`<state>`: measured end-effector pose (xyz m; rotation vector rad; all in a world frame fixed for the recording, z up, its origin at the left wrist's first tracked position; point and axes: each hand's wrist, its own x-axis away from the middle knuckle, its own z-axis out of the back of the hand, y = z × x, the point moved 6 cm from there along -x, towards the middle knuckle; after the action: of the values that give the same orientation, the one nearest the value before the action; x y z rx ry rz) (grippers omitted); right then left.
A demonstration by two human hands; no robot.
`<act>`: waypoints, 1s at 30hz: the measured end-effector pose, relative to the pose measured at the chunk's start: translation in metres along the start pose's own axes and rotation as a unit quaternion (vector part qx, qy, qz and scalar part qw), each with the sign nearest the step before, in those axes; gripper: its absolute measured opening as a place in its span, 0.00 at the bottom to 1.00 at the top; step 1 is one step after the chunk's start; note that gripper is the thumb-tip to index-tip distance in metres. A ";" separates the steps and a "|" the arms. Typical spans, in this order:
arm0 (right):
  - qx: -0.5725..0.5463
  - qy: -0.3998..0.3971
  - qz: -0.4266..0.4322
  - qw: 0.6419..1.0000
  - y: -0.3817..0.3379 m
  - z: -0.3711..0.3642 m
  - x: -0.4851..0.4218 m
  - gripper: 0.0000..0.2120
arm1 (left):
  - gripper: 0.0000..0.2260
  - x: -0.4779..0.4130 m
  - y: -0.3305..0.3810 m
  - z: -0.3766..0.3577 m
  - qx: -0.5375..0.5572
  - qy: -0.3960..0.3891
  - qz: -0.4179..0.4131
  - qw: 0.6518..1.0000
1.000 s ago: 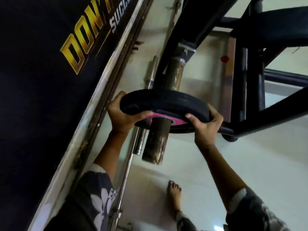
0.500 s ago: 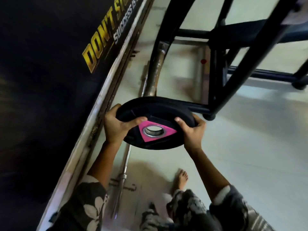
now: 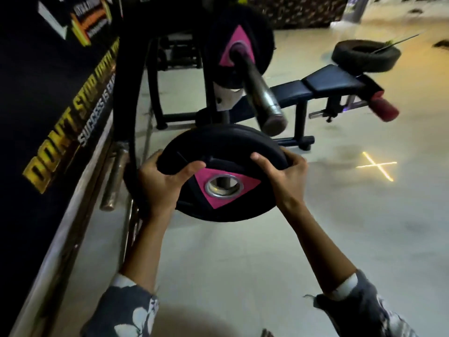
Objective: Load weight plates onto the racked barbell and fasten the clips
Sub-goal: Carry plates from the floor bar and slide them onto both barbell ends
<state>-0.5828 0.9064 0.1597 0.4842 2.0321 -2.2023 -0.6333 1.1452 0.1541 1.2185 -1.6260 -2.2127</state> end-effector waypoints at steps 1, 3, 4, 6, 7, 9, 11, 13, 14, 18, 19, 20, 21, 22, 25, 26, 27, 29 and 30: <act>0.005 0.011 0.014 1.000 -0.005 0.019 -0.011 0.19 | 0.28 0.001 0.013 -0.020 0.007 0.003 -0.013 1.000; 0.019 0.023 0.038 0.999 -0.014 0.046 -0.033 0.24 | 0.24 -0.001 0.035 -0.051 0.007 0.006 -0.032 0.999; 0.020 0.027 0.046 0.998 -0.017 0.057 -0.045 0.25 | 0.22 -0.003 0.044 -0.065 0.005 0.006 -0.040 0.999; 0.008 0.030 0.048 0.998 -0.021 0.070 -0.067 0.24 | 0.21 -0.012 0.058 -0.085 0.006 0.001 -0.047 0.999; 0.002 0.029 0.049 0.998 -0.021 0.073 -0.076 0.22 | 0.22 -0.018 0.062 -0.092 0.002 0.000 -0.046 0.999; -0.012 0.021 0.050 0.998 -0.020 0.076 -0.094 0.19 | 0.25 -0.027 0.069 -0.104 -0.020 0.005 -0.054 0.998; -0.024 0.011 0.053 0.998 -0.016 0.076 -0.105 0.22 | 0.25 -0.028 0.074 -0.110 -0.028 0.017 -0.072 0.997; -0.033 0.001 0.053 0.998 -0.011 0.073 -0.110 0.25 | 0.23 -0.028 0.076 -0.111 -0.034 0.020 -0.074 0.996; -0.041 -0.004 0.050 0.998 -0.008 0.072 -0.111 0.25 | 0.22 -0.027 0.076 -0.111 -0.037 0.017 -0.071 0.997; -0.053 -0.013 0.049 0.997 -0.017 0.068 -0.119 0.25 | 0.22 -0.035 0.080 -0.106 -0.043 0.037 -0.066 0.996; -0.052 -0.019 0.047 0.997 -0.021 0.066 -0.123 0.25 | 0.21 -0.040 0.081 -0.106 -0.044 0.035 -0.062 0.996; -0.049 -0.024 0.043 0.998 -0.024 0.064 -0.126 0.25 | 0.19 -0.045 0.080 -0.106 -0.046 0.031 -0.057 0.997; -0.043 -0.030 0.039 0.998 -0.025 0.061 -0.129 0.26 | 0.17 -0.047 0.078 -0.106 -0.050 0.027 -0.052 0.997; -0.040 -0.034 0.035 0.998 -0.024 0.060 -0.129 0.27 | 0.15 -0.048 0.077 -0.106 -0.051 0.025 -0.047 0.997; -0.058 -0.045 0.025 0.997 -0.011 0.053 -0.131 0.25 | 0.19 -0.049 0.068 -0.107 -0.057 0.027 -0.036 0.997; -0.065 -0.045 0.026 0.997 -0.007 0.050 -0.134 0.24 | 0.22 -0.051 0.066 -0.110 -0.063 0.027 -0.040 0.997; -0.068 -0.042 0.029 0.996 -0.004 0.047 -0.140 0.24 | 0.25 -0.056 0.064 -0.112 -0.068 0.031 -0.047 0.996; -0.062 -0.032 0.033 0.997 -0.001 0.039 -0.156 0.25 | 0.29 -0.071 0.058 -0.119 -0.070 0.041 -0.049 0.995; -0.057 -0.028 0.040 0.997 0.000 0.035 -0.164 0.25 | 0.29 -0.080 0.054 -0.123 -0.066 0.043 -0.046 0.996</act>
<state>-0.4332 0.8498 0.2113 0.4776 2.0576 -2.0174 -0.5162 1.0749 0.2306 1.3571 -1.3952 -2.2476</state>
